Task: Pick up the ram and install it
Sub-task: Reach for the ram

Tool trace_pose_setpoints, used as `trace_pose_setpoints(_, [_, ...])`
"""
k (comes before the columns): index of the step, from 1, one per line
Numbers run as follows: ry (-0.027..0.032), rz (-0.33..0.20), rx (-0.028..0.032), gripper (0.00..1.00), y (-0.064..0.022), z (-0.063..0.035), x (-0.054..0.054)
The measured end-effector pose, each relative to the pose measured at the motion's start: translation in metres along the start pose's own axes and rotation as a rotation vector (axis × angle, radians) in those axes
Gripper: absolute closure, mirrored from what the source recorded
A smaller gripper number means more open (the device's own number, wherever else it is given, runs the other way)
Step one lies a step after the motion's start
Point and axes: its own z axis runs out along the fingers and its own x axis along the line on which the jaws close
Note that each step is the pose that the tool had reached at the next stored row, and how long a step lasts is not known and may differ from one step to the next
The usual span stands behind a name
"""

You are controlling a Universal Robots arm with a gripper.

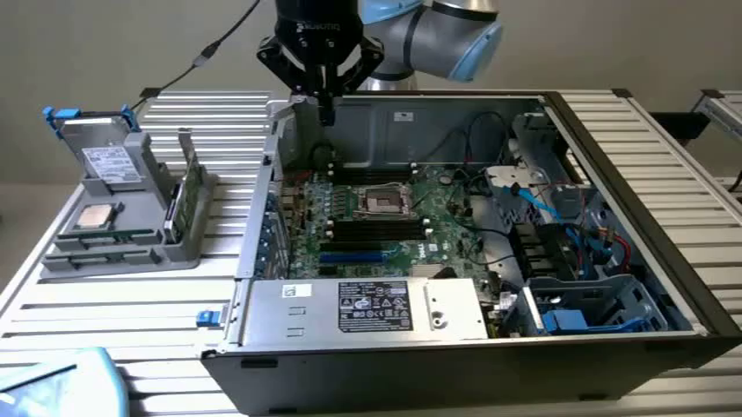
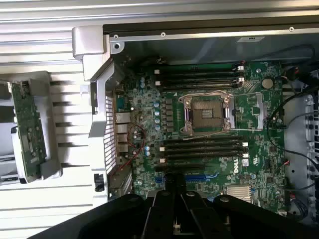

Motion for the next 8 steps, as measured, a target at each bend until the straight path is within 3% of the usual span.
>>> trace_pose_setpoints(8, [0.0,0.0,0.0,0.9,0.0,0.0,0.0])
